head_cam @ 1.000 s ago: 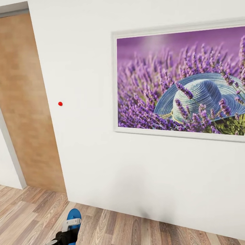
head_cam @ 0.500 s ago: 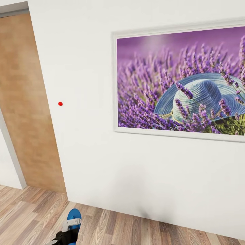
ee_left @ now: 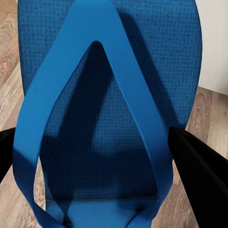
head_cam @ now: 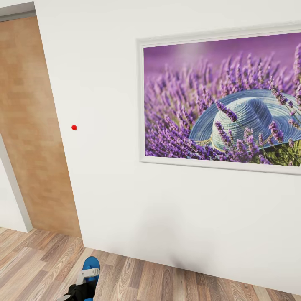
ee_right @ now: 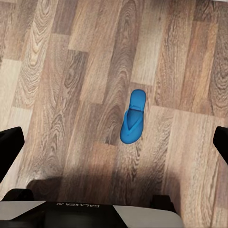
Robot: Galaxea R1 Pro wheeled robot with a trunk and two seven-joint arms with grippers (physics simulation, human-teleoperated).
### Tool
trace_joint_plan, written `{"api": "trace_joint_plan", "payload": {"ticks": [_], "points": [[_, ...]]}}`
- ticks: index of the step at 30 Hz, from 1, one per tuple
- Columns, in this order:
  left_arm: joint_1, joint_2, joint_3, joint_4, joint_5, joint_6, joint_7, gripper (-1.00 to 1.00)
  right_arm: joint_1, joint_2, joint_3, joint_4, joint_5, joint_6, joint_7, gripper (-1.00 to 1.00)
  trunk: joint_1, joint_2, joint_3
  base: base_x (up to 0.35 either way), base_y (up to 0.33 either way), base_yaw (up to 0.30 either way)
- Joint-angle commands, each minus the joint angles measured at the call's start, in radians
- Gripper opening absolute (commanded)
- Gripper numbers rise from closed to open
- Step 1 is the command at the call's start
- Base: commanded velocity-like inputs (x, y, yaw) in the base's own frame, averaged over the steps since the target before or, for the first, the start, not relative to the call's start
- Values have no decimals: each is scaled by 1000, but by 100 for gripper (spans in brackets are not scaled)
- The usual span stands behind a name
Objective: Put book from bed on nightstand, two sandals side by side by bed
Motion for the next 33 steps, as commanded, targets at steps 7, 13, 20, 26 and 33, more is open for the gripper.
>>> {"api": "trace_joint_plan", "payload": {"ticks": [7,13,20,26,33], "points": [[-1,1,1,1,9,-2,-7,-100,-2,-3,-8,0,0,12,14,100,0,-1,0,0,0,0],[0,2,1,1,8,-3,-7,-100,-2,-6,-2,-1,1,12,26,100,0,-1,0,26,42,0],[0,2,1,1,8,-3,-7,-100,-2,-6,-6,-1,0,13,29,100,0,-1,0,40,60,0],[0,2,1,1,8,-3,-7,-100,-2,-6,-7,2,0,13,29,100,0,-1,0,7,26,0],[0,2,1,1,8,-3,-7,-100,-2,-7,-6,3,1,13,29,100,0,-1,0,42,124,0]]}}
